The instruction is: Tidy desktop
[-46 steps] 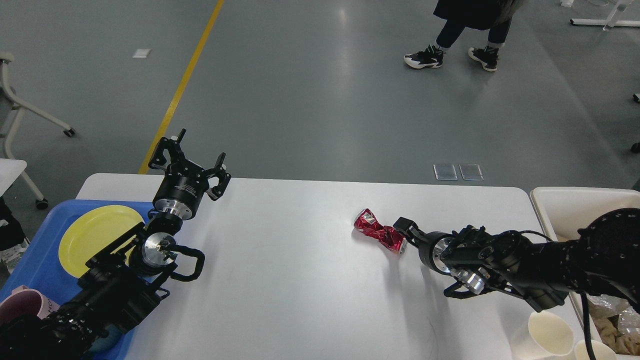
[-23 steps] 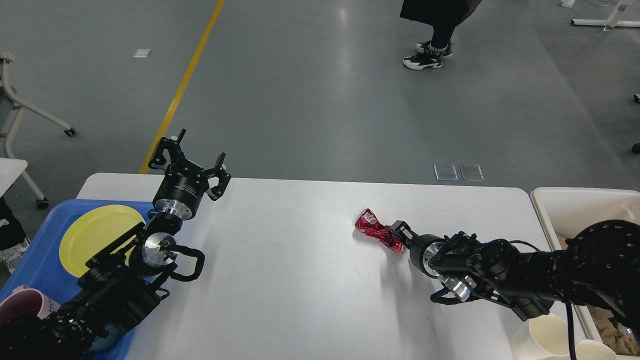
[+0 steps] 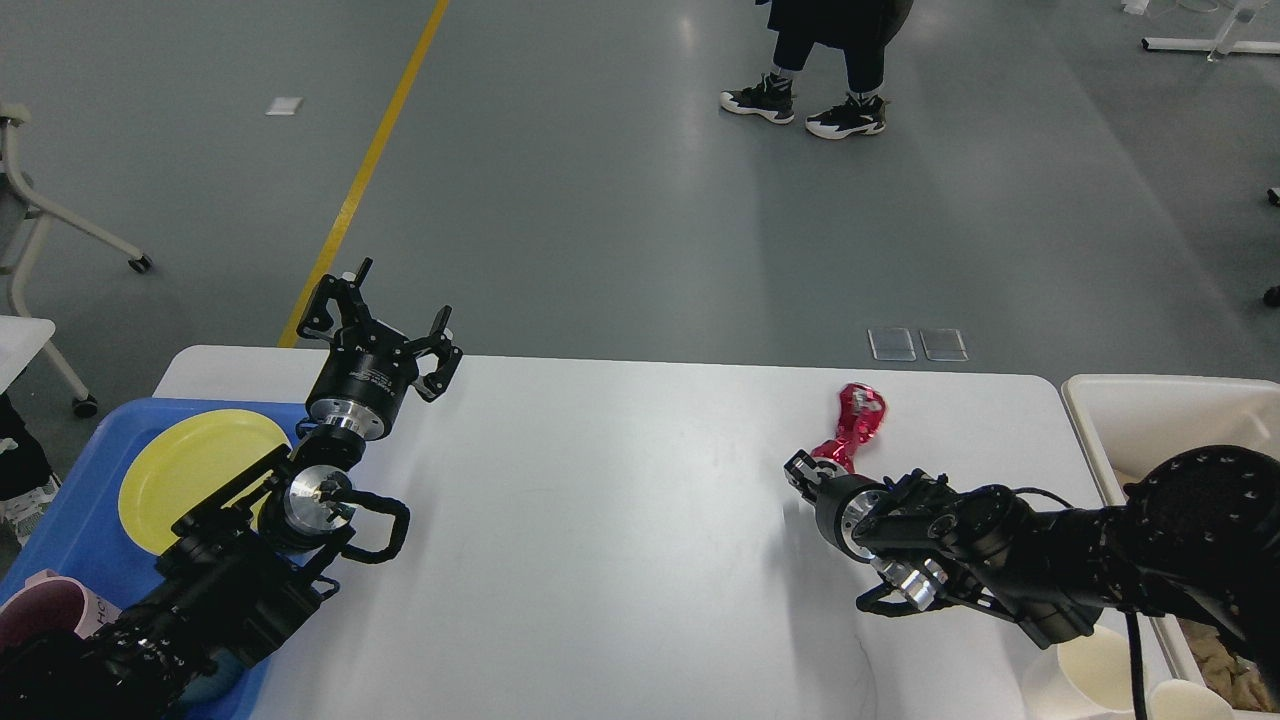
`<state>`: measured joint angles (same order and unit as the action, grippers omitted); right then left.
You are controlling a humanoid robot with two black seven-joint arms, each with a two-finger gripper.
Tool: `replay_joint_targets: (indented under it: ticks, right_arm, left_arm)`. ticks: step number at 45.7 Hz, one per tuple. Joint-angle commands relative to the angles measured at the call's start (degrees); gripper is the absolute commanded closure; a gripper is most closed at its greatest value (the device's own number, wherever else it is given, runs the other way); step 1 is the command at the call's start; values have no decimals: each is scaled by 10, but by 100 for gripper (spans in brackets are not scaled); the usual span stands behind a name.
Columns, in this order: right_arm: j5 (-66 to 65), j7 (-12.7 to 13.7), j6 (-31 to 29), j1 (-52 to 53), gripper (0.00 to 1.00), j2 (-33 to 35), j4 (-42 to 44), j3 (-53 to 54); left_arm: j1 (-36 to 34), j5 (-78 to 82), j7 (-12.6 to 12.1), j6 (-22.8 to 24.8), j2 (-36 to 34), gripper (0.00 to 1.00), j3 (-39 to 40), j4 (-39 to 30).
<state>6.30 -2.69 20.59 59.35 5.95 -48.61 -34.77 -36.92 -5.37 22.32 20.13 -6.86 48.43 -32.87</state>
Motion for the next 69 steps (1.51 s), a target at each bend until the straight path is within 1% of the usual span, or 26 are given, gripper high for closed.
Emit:
replay_joint_targets:
  ticks: [1,53,58,59,60,61,62,65,69]
  right_arm:
    - [0,1,6,2,100,1,0,1]
    - [0,1,6,3,100,9,-3,0]
    - [-1,1,-6,8,100,21,-9,-5]
    - [-1,1,-7,9,93,27,-10,-6]
    - [-1,2,-10,12,62,32,-11,-7]
    - [-3,4,-14,15,8,38,-12,-8]
    - [-2,7,-21,21,0,42,-14,-9]
    - [-5,12,-65,48,0,63,-27,-34]
    - [-12,17,-132,105,0,99,-54,-99]
  left_arm:
    - [-1,1,0,0,0,4,0,0]
    - [0,0,0,0,0,4,0,0]
    - [0,0,0,0,0,4,0,0]
    - [0,0,0,0,0,4,0,0]
    - [0,0,0,0,0,4,0,0]
    - [0,0,0,0,0,4,0,0]
    - [0,0,0,0,0,4,0,0]
    - [0,0,0,0,0,4,0,0]
    - [0,0,0,0,0,4,0,0]
